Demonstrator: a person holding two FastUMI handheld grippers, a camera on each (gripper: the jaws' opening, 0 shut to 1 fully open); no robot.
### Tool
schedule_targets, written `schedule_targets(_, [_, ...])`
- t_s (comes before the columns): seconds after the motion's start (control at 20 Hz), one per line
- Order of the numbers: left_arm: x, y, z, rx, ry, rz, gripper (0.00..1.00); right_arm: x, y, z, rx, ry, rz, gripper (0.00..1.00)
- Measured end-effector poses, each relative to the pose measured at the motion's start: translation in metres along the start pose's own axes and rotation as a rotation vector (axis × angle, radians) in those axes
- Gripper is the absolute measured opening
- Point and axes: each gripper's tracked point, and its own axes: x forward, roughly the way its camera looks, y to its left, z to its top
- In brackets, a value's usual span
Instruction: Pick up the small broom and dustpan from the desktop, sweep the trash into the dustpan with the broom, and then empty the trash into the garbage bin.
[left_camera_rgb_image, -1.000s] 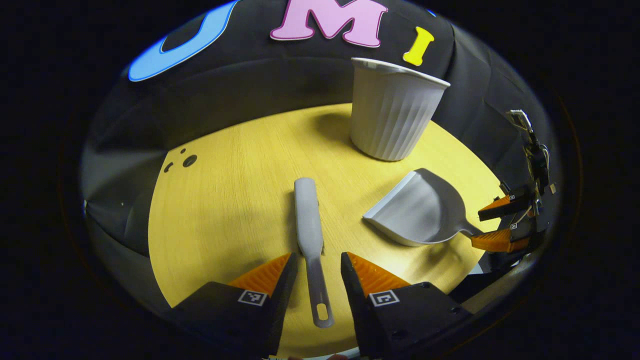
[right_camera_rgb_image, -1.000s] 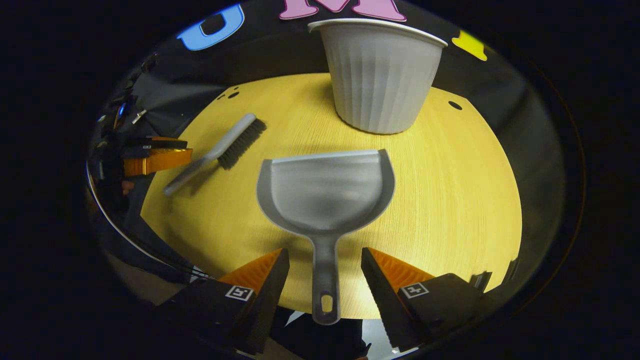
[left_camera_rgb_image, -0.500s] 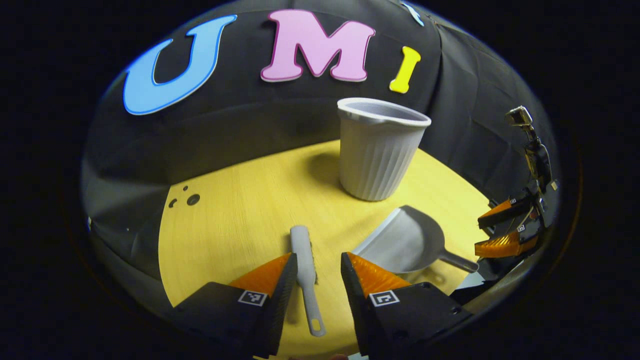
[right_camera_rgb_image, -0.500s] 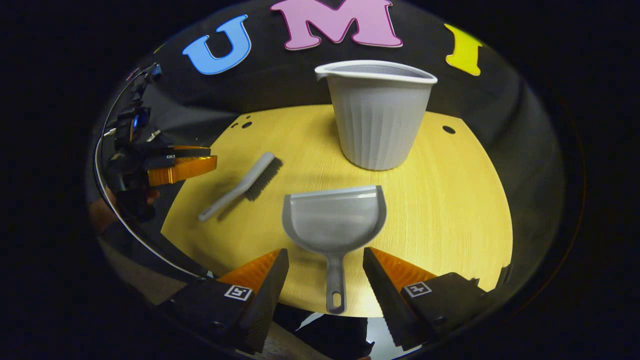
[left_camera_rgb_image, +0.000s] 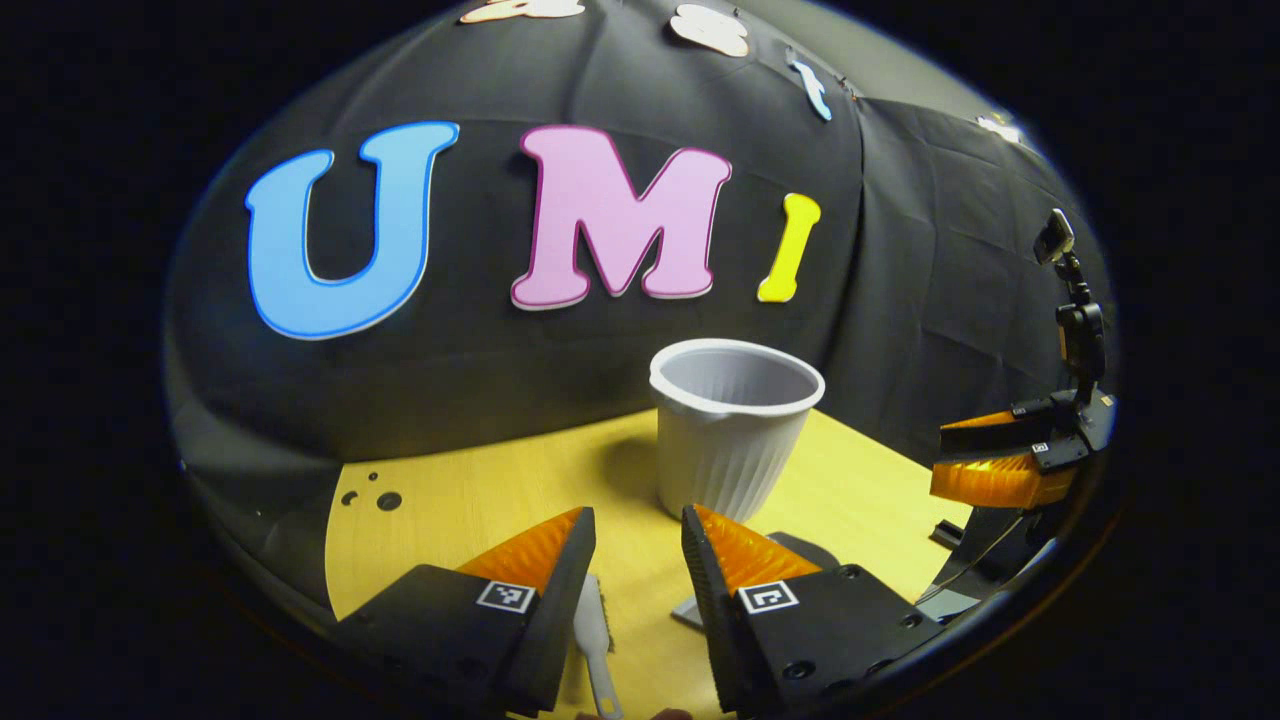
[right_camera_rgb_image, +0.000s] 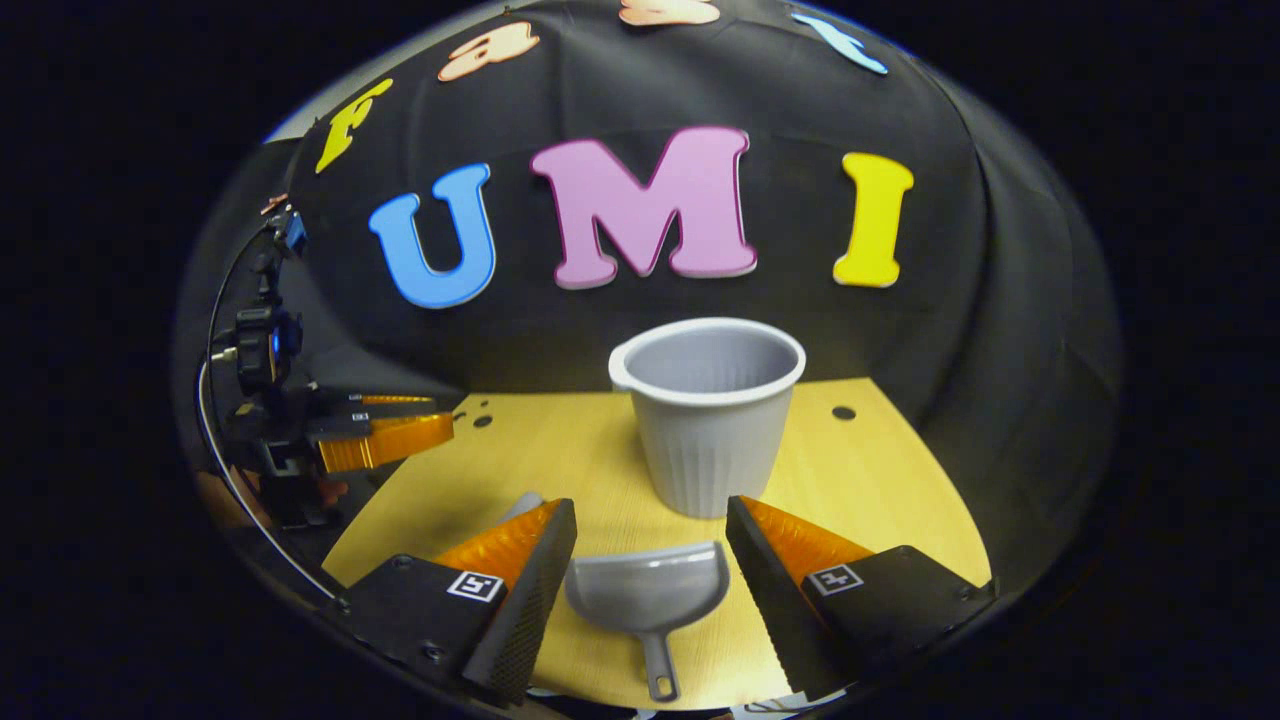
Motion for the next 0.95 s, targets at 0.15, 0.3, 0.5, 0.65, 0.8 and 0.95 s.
schedule_targets(0.15, [-0.003,-0.018,0.036,0.001,-0.085,-0.029,0.60,-0.011,-0.009,0.039,-0.044,-0.111,-0.057,0.94])
schedule_targets(0.3, [-0.007,-0.038,0.066,-0.007,-0.146,-0.068,0.60,-0.016,-0.006,0.061,-0.036,-0.162,-0.065,0.94])
schedule_targets(0.5, [-0.010,-0.047,0.086,0.006,-0.197,-0.088,0.60,-0.018,-0.008,0.066,-0.031,-0.196,-0.079,0.94])
schedule_targets(0.65, [-0.019,-0.049,0.078,0.006,-0.193,-0.098,0.60,-0.019,-0.009,0.067,-0.041,-0.190,-0.080,0.94])
schedule_targets(0.8, [-0.019,-0.046,0.076,-0.001,-0.186,-0.095,0.60,-0.020,-0.009,0.068,-0.032,-0.187,-0.071,0.94])
schedule_targets(0.95, [-0.020,-0.041,0.076,0.002,-0.184,-0.085,0.60,-0.019,-0.009,0.065,-0.044,-0.180,-0.070,0.94])
